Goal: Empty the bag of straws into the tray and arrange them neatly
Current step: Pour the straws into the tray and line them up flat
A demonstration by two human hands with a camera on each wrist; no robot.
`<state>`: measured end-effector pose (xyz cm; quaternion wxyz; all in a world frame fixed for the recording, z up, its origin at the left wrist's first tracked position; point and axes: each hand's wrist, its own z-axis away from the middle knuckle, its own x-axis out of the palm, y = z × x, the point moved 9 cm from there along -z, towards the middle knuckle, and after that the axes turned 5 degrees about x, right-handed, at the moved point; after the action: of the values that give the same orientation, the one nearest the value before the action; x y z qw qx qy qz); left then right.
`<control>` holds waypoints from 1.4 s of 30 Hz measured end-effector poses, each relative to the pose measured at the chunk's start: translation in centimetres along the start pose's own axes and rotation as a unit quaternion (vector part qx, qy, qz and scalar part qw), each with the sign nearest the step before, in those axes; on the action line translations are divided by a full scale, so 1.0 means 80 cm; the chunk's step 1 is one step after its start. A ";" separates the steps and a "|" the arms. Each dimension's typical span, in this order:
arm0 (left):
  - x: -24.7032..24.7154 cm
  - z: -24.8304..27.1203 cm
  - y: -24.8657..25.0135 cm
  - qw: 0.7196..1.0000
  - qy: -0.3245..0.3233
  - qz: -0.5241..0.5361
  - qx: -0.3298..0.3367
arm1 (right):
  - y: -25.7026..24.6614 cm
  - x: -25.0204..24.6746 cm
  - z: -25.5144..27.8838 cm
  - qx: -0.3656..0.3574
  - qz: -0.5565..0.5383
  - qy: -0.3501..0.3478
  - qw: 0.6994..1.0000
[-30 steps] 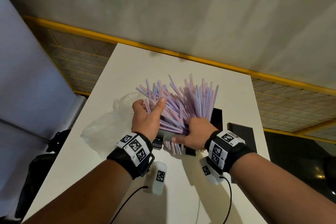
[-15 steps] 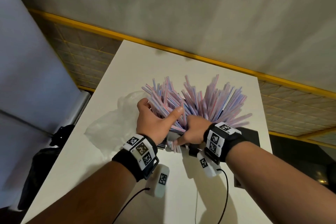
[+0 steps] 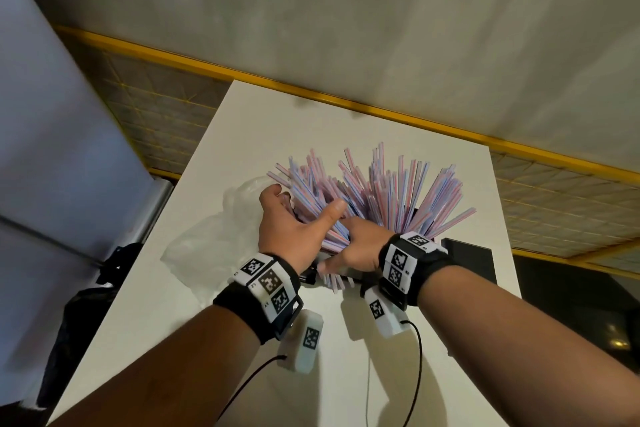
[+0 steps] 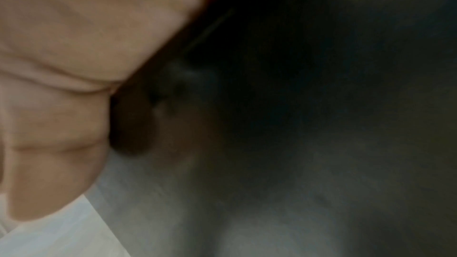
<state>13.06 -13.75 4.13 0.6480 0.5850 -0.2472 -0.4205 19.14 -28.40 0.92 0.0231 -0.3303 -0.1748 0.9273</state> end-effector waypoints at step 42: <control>-0.014 -0.012 0.038 0.995 0.011 0.084 0.051 | -0.025 -0.012 -0.016 -0.059 -0.028 0.033 0.997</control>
<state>14.06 -12.40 7.03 0.6533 0.5989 -0.3094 -0.3445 20.56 -26.29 1.28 0.0353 -0.3562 -0.2377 0.9030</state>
